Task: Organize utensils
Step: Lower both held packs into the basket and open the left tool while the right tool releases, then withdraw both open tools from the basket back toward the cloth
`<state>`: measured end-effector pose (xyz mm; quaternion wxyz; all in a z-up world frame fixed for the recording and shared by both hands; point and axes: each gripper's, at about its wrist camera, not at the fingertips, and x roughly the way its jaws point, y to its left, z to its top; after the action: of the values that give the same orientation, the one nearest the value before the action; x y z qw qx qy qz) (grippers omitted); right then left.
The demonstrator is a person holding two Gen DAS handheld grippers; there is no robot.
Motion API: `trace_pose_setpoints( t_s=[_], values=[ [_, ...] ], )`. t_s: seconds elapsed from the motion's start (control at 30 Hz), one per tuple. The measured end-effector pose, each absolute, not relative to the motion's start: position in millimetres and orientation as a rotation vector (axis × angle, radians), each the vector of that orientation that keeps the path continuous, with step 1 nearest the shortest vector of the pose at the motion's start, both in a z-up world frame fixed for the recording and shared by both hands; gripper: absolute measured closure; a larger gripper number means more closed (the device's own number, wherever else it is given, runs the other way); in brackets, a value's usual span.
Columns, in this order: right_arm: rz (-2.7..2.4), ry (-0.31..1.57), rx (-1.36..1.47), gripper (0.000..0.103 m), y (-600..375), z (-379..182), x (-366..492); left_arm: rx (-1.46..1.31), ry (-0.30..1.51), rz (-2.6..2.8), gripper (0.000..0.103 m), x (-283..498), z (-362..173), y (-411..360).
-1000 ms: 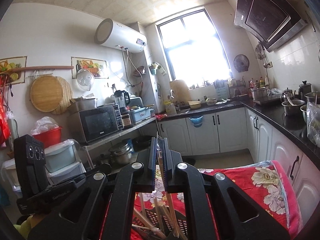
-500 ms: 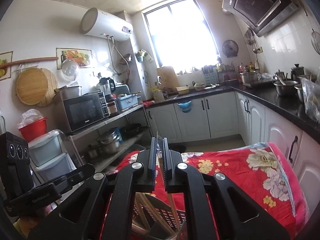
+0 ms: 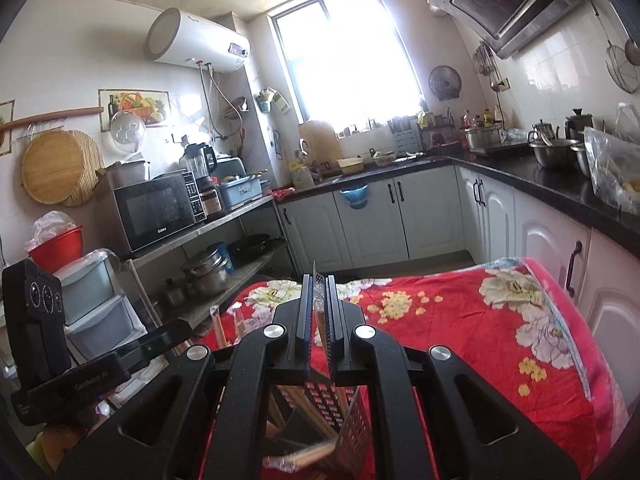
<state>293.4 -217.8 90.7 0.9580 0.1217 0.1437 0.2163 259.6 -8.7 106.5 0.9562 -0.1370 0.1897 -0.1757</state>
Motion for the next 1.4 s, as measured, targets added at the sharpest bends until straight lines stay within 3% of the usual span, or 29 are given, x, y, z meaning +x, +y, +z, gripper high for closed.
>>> trace_pose_setpoints(
  t_s=[0.2,0.27,0.4,0.57,0.93,1.17,1.4],
  values=[
    [0.438,0.338,0.277,0.096,-223.3,81.0,285.3,-0.299,0.408,-0.35,0.099,256.3,99.6,-3.6],
    [0.438,0.353,0.284,0.088,-225.0,78.2,283.2,-0.303,0.417,-0.35,0.099,255.4,97.7,-2.7],
    [0.434,0.372,0.284,0.082,-226.5,74.0,277.4,-0.307,0.431,-0.347,0.099,252.6,92.8,-0.1],
    [0.426,0.375,0.298,0.062,-231.9,70.9,265.7,-0.324,0.444,-0.351,0.099,248.8,89.7,3.4],
    [0.4,0.385,0.286,0.03,-241.2,64.0,242.3,-0.352,0.447,-0.353,0.06,232.0,87.3,9.7],
    [0.393,0.398,0.278,0.019,-243.6,57.8,229.6,-0.378,0.442,-0.35,0.041,219.2,86.4,16.7],
    [0.388,0.418,0.281,0.016,-243.5,53.6,217.3,-0.372,0.439,-0.358,0.024,206.4,89.3,19.2]
  ],
)
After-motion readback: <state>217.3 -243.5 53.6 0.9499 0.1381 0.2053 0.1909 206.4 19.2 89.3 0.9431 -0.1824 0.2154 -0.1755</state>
